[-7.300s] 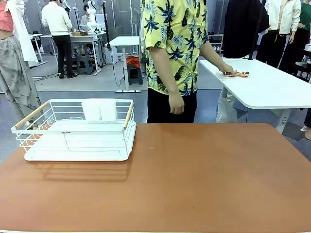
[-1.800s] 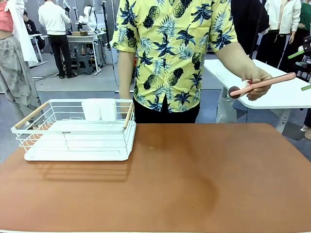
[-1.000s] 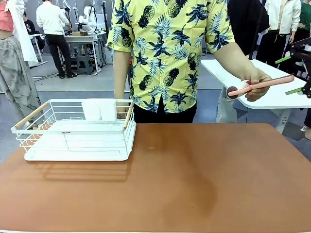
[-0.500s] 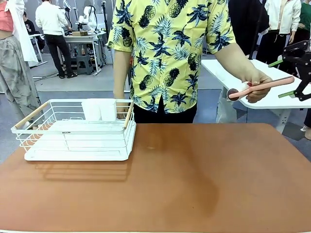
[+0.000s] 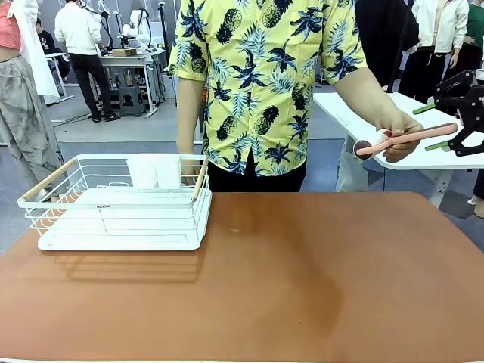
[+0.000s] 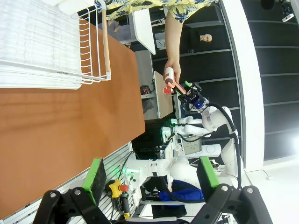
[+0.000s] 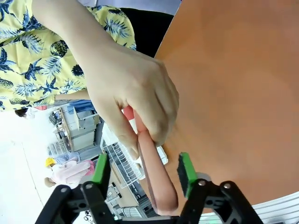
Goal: Clean the table.
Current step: Pick up the Lint Roller when the human hands it over.
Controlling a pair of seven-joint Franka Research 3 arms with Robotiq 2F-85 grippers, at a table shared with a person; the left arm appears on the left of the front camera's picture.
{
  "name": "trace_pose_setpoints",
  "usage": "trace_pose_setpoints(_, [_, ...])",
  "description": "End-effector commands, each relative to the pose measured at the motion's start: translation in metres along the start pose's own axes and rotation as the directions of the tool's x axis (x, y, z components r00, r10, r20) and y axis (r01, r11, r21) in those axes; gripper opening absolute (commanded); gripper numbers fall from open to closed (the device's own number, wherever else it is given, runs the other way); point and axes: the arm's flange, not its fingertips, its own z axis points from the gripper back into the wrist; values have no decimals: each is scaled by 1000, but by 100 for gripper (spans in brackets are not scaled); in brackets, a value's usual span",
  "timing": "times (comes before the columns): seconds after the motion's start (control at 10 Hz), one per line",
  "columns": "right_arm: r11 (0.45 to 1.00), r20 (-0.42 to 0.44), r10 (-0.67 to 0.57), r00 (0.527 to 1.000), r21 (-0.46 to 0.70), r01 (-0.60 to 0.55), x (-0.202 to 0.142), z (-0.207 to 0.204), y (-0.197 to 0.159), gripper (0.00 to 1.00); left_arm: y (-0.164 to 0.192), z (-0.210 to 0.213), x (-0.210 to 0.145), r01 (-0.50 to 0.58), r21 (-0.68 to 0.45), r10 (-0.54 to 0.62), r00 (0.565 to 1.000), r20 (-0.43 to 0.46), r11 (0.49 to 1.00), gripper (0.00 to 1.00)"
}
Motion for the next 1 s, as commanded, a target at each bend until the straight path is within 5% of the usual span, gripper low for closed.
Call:
trace_pose_setpoints(0.0, [999,12,17,1000,33,-18,2,-10,-3,51,-1,2,-1,2,-9,-2,1000,1,1000,100])
trace_pose_setpoints(0.5, [999,12,8,1000,33,-8,6,-10,-3,4,-1,2,-1,2,-9,-2,1000,1,1000,100])
trace_pose_setpoints(0.9, [998,20,19,1000,53,-20,8,-2,-1,0,-1,2,-1,2,-9,-2,1000,1,1000,100])
